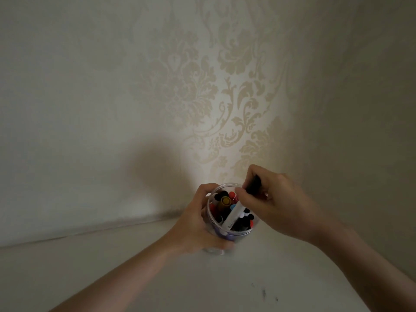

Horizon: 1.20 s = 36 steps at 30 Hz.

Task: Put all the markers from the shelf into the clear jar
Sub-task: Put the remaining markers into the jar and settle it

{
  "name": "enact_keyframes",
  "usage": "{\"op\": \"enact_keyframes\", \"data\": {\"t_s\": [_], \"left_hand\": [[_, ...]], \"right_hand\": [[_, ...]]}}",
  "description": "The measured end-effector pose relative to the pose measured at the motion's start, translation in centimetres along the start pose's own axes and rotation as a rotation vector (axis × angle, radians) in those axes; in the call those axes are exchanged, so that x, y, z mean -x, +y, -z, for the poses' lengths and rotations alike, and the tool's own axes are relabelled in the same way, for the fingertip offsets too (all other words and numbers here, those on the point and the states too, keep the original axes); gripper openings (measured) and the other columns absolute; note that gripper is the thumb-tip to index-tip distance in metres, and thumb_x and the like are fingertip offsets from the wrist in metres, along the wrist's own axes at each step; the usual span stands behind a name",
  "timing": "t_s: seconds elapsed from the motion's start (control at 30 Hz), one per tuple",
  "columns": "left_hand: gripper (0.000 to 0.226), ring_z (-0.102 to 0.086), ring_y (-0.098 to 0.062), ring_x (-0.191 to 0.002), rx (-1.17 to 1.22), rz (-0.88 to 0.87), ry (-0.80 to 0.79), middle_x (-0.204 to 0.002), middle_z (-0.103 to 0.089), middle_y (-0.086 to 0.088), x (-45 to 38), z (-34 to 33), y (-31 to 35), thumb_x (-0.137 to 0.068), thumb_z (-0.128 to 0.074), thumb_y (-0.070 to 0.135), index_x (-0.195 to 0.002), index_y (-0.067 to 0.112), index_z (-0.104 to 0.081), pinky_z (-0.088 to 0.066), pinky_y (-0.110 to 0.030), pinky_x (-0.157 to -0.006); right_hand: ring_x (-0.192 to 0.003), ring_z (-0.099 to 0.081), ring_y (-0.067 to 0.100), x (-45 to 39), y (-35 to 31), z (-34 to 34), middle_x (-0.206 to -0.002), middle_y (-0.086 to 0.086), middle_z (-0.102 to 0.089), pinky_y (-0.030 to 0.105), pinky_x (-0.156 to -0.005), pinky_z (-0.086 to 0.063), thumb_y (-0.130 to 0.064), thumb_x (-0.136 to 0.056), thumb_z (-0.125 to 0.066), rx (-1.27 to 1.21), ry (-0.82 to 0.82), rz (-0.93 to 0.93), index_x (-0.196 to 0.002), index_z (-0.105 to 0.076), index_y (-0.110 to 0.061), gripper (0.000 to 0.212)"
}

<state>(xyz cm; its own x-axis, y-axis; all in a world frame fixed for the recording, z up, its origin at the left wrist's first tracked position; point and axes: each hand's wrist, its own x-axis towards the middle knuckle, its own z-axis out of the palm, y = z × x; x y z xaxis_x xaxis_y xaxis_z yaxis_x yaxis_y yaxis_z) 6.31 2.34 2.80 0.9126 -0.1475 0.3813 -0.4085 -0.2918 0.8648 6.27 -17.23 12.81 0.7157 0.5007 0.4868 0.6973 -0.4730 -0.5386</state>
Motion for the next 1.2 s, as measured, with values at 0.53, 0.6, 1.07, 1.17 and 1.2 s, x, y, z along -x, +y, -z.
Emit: {"op": "enact_keyframes", "data": {"t_s": [0.53,0.6,1.07,1.17,1.2], "left_hand": [[0.096,-0.063,-0.013,-0.116,0.172,0.196,-0.102,-0.122,-0.067,0.007,-1.0,0.3,-0.9,-0.052,-0.093,0.003,-0.13,0.035,-0.048,-0.052,-0.043,-0.1],[0.101,-0.06,-0.012,-0.12,0.165,0.213,-0.147,-0.127,-0.064,0.009,-1.2,0.6,-0.9,-0.05,-0.095,0.01,-0.133,0.037,-0.044,-0.05,-0.042,-0.102],[0.02,-0.066,-0.015,-0.097,0.049,0.303,0.125,-0.116,-0.067,-0.004,-2.3,1.7,3.0,-0.093,-0.061,0.013,-0.108,0.026,-0.061,-0.055,-0.023,-0.077],[0.023,-0.068,-0.022,-0.095,-0.027,0.259,0.137,-0.111,-0.068,-0.003,-1.8,1.7,3.4,-0.093,-0.059,0.012,-0.105,0.03,-0.056,-0.053,-0.036,-0.083],[0.021,-0.067,-0.02,-0.09,-0.038,0.234,0.139,-0.109,-0.068,-0.004,-1.5,1.6,3.5,-0.093,-0.058,0.012,-0.102,0.031,-0.054,-0.052,-0.035,-0.079]], "right_hand": [[-0.069,-0.063,0.017,-3.4,6.5,0.0,-0.079,0.001,-0.058,0.029,-0.064,-0.056,-0.026,-0.097,-0.049,-0.468,0.349,-0.4,-0.093,-0.056,-0.014,0.014],[-0.063,-0.054,0.016,-2.6,7.9,-2.3,-0.073,0.003,-0.052,0.028,-0.062,-0.052,-0.032,-0.099,-0.044,-0.425,0.247,-0.491,-0.089,-0.054,-0.016,0.021],[-0.117,-0.045,0.022,5.8,15.0,-7.6,-0.122,0.003,-0.047,0.04,-0.098,-0.04,-0.028,-0.097,-0.044,0.471,-0.41,-0.491,-0.142,-0.03,-0.046,0.05],[-0.13,-0.044,0.014,5.8,13.3,-4.5,-0.135,-0.004,-0.048,0.028,-0.103,-0.036,-0.015,-0.087,-0.061,0.091,-0.236,-0.421,-0.139,-0.03,-0.045,0.068],[-0.133,-0.043,0.01,5.8,12.1,-3.2,-0.138,-0.008,-0.048,0.027,-0.103,-0.035,-0.007,-0.084,-0.064,-0.134,-0.169,-0.408,-0.136,-0.032,-0.048,0.074]]}}
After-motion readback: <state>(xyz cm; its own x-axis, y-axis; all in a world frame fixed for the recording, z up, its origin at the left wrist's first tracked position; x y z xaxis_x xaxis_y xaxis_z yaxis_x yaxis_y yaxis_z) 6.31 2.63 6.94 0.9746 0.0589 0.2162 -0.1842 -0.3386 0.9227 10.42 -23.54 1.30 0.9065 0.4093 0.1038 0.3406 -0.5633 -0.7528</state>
